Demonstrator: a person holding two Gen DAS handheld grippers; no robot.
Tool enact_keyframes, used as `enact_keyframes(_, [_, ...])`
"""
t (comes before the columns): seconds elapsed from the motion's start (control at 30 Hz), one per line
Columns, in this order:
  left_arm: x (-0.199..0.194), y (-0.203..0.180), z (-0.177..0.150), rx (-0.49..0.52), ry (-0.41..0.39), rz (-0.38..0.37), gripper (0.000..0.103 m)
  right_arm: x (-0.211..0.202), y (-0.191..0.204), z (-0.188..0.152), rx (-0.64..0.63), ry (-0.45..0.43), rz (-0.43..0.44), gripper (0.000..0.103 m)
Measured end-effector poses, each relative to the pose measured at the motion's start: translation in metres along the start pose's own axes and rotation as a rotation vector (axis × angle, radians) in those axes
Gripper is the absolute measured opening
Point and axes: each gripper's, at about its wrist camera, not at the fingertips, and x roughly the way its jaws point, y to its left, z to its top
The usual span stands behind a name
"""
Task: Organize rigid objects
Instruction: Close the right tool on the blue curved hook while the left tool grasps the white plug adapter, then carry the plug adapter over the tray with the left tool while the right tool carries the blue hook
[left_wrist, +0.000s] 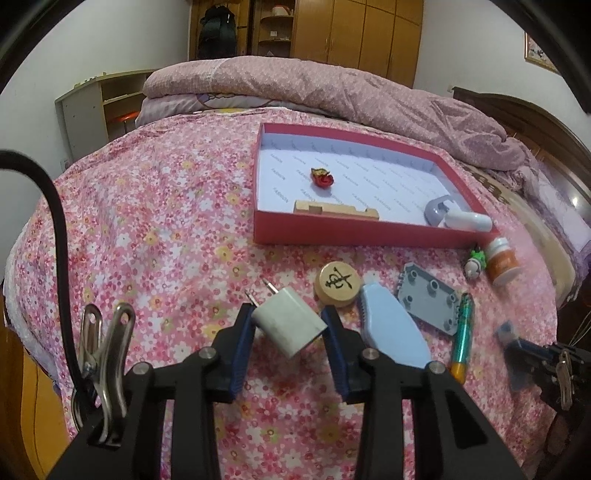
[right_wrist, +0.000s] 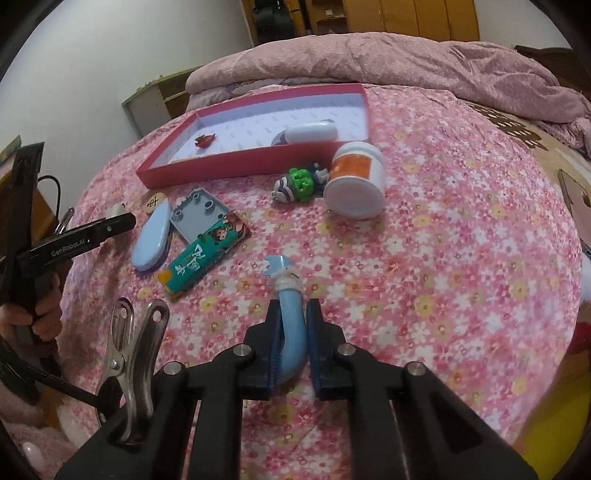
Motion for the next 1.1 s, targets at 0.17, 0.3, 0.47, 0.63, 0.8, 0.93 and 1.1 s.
enact_keyframes(0.17, [-0.003,0.0,0.01,-0.008,-0.003,-0.011,0.039,-0.003,0.004,0.008,-0.003,-0.005,0.031,0.014])
enact_keyframes(0.3, [-0.002,0.001,0.02,-0.025,0.004,-0.033,0.039,-0.003,0.006,0.019,-0.007,-0.008,0.053,0.014])
enact_keyframes(0.47, [0.001,-0.001,0.036,-0.019,0.01,-0.049,0.039,-0.001,0.008,0.037,-0.011,0.002,0.095,0.014])
enact_keyframes(0.63, [0.006,-0.008,0.06,0.004,-0.005,-0.047,0.039,-0.001,0.009,0.057,-0.025,-0.003,0.126,0.014])
enact_keyframes(0.8, [0.018,-0.018,0.087,0.023,-0.008,-0.065,0.039,0.005,0.007,0.087,-0.049,-0.017,0.119,0.014])
enact_keyframes(0.93, [0.031,-0.028,0.103,0.052,-0.013,-0.069,0.039,0.01,0.003,0.107,-0.053,-0.026,0.124,0.014])
enact_keyframes(1.1, [0.05,-0.041,0.119,0.093,-0.015,-0.079,0.039,0.026,-0.001,0.131,-0.054,-0.028,0.102,0.014])
